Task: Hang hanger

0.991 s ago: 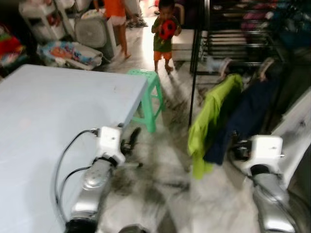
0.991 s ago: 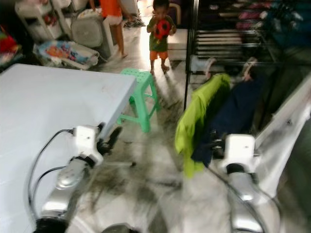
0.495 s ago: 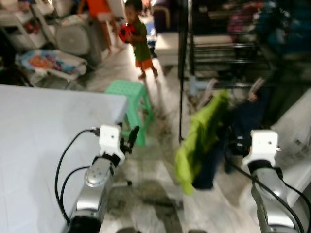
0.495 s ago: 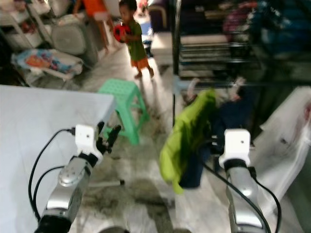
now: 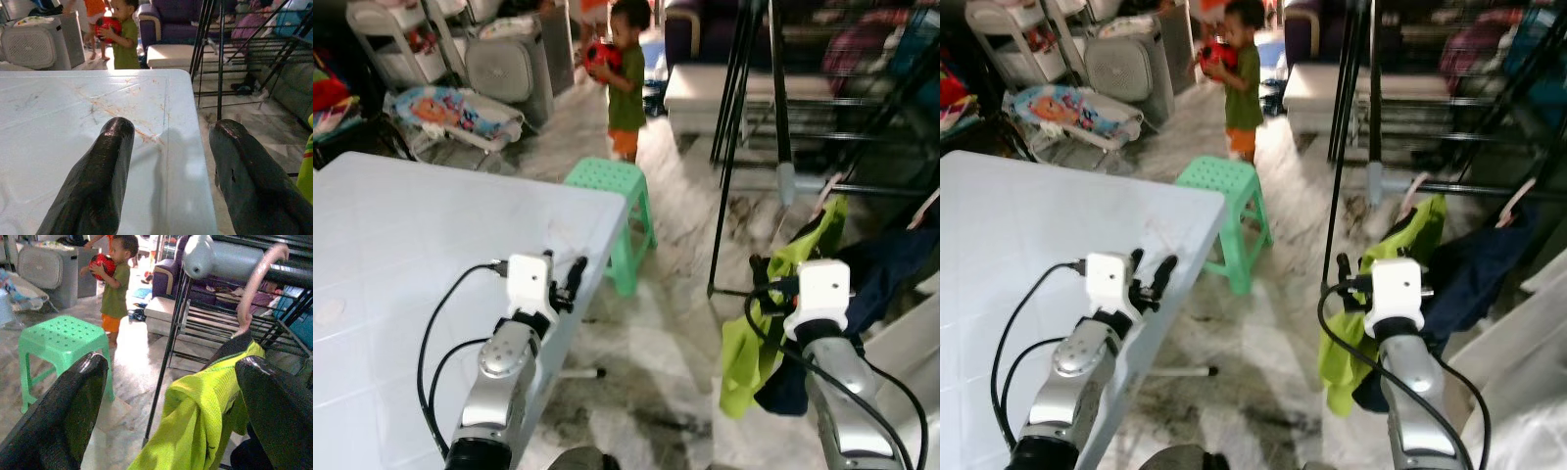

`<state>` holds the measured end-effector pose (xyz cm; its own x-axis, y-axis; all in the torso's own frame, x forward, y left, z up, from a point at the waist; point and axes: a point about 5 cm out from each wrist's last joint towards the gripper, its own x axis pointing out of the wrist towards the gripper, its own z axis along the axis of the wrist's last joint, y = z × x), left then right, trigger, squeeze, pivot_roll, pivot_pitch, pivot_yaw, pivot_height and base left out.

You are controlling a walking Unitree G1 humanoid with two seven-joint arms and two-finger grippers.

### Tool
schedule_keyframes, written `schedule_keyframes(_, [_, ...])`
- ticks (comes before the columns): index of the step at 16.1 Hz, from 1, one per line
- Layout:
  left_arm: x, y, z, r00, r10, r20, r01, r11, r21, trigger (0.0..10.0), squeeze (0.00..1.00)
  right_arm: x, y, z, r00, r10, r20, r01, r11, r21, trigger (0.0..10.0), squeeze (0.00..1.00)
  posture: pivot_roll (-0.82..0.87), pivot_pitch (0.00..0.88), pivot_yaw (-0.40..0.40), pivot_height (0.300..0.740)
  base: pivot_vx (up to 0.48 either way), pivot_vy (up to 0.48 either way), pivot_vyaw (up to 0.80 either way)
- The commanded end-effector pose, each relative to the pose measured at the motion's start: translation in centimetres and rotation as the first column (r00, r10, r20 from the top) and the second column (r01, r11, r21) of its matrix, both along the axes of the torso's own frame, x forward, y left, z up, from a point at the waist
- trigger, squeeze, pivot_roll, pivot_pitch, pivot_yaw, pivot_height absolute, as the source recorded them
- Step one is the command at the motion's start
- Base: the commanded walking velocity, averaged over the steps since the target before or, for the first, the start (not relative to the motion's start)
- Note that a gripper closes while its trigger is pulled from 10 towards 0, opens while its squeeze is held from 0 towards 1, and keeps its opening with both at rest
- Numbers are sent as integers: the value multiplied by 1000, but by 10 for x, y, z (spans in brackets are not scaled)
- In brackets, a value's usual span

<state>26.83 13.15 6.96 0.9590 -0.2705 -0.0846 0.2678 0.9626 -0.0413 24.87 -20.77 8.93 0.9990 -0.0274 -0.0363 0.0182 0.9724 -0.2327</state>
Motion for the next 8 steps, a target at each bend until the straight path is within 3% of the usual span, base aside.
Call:
schedule_keyframes(1, [2, 4, 2, 1000, 8, 0, -8, 1000, 22, 10000, 0, 4, 0, -2, 1000, -17, -27, 17, 1000, -2, 10000, 0, -87, 0, 83, 740, 0, 0, 0])
schedule_keyframes(6, [-3, -2, -1, 998, -53, -35, 53, 999, 4, 10000, 0, 27, -12, 1, 991, -119, -63, 118, 993, -22, 10000, 0, -76, 0, 80, 740, 0, 0, 0])
schedule_keyframes(8, [-7, -3, -1, 998, -57, -33, 57, 998, 0, 10000, 0, 37, -14, 2, 987, -137, -81, 138, 990, 11, 10000, 0, -70, 0, 78, 740, 0, 0, 0])
